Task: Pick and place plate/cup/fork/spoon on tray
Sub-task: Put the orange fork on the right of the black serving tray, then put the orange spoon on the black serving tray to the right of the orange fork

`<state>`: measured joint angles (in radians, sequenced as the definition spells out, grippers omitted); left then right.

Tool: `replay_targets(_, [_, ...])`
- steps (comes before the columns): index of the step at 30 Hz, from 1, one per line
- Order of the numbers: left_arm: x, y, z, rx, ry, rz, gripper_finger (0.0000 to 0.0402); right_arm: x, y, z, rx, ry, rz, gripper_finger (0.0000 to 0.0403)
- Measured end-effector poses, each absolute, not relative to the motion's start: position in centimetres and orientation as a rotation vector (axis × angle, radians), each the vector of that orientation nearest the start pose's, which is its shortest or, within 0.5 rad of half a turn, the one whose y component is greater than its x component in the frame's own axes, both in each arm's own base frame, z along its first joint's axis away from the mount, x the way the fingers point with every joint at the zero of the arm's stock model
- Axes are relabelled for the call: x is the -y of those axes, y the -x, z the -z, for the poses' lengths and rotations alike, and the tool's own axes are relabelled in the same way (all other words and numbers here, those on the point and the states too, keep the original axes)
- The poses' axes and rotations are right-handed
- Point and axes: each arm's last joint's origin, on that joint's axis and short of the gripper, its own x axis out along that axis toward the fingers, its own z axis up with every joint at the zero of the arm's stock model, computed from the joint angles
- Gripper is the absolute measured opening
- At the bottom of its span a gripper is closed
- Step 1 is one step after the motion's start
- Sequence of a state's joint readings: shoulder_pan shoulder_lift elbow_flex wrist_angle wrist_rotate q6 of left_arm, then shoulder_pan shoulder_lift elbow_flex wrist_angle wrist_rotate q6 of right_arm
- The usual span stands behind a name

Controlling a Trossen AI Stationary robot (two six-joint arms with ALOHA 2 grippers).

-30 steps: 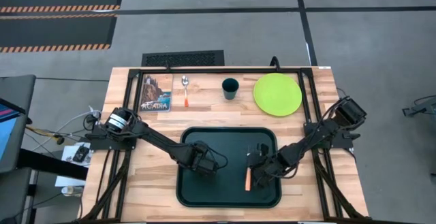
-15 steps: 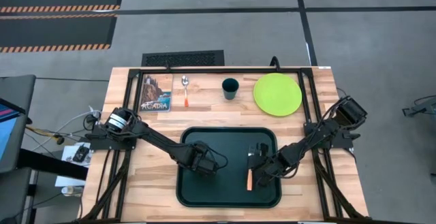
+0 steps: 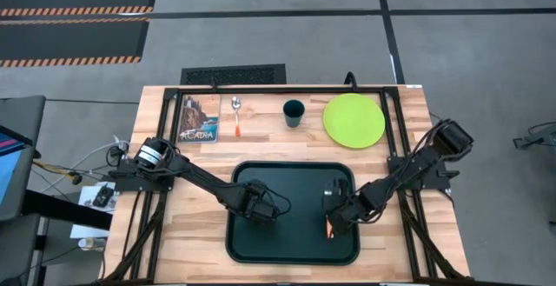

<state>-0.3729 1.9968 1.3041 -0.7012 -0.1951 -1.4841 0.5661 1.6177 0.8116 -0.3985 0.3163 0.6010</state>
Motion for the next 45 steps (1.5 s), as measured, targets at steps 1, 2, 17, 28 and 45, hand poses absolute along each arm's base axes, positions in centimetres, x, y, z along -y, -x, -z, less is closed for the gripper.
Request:
replay_targets(1, [13.1,-34.9,-13.9,-1.119,0.859,-0.821,0.0,-14.2,-24.1,-14.5,-1.082,-0.029,0.11,0.0008])
replay_targets(2, [13.1,-34.9,-13.9,-1.117,0.859,-0.821,0.0,-14.2,-24.2,-14.7,-1.071,-0.035,0.111,0.0008])
replay_targets(17, [13.3,-34.9,-13.9,-1.093,0.88,-0.837,0.0,-13.0,-22.5,-18.5,-1.012,-0.151,0.165,0.0015])
replay_targets(28, [14.8,-34.3,-13.8,-1.029,0.889,-0.874,0.0,-14.1,-20.6,-17.5,-1.119,-0.228,0.291,0.0017])
replay_targets(45, [16.2,-33.7,-13.8,-0.983,0.902,-0.887,0.0,-15.1,-20.0,-17.4,-1.103,-0.227,0.293,0.0015])
